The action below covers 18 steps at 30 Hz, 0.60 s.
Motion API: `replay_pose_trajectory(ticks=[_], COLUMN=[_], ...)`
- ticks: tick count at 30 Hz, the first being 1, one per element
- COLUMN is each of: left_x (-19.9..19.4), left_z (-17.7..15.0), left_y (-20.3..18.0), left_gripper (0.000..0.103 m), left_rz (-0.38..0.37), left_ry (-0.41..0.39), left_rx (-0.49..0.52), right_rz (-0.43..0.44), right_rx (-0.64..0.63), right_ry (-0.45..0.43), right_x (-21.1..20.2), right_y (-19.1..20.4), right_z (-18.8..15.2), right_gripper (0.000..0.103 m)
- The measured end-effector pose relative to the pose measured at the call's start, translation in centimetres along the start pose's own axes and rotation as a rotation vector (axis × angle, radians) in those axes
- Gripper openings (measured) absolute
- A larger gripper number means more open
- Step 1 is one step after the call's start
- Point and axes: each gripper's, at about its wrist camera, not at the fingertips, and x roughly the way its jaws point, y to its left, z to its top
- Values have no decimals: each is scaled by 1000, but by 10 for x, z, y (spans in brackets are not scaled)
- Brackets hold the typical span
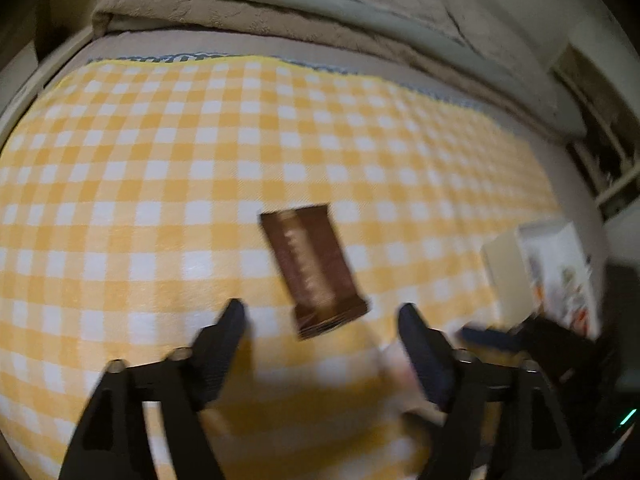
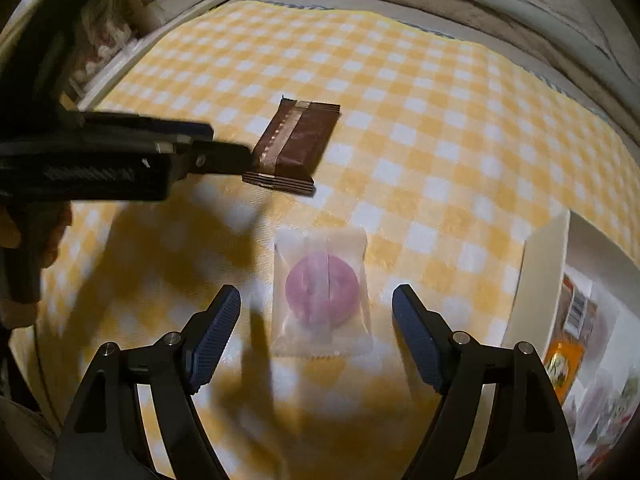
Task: Organize snacks
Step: 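Grasp the brown chocolate bar with left tool while right tool grasps pink round packet, then carry the chocolate bar and pink packet over the white tray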
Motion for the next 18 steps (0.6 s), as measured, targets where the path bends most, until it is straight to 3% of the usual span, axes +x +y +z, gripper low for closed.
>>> replay_pose_trajectory(ticks=[2, 4, 5, 11, 12, 15, 18], left_x=[5, 14, 19, 44, 49, 56, 56], left_z=[1, 2, 3, 8, 9, 9, 5], left_y=[-2, -4, -4, -9, -11, -18, -20], left_gripper=[82, 81, 80, 76, 71, 43, 39], left_rz=[3, 42, 60, 134, 143, 203, 204], left_ry=[8, 17, 23, 16, 13, 27, 31], left_rx=[-34, -60, -74, -150, -148, -106, -71], right_rz=[-6, -16, -29, -38, -47, -56, -59], right_rx=[-5, -7, -12, 69, 74, 95, 105], right_ry=[25, 56, 50, 22, 18, 8, 3], right_x=[10, 17, 17, 12, 12, 9, 5], right_y=[-2, -1, -1, -13, -14, -18, -23], right_z=[1, -1, -2, -8, -9, -11, -13], right_gripper=[78, 62, 59, 55, 54, 54, 53])
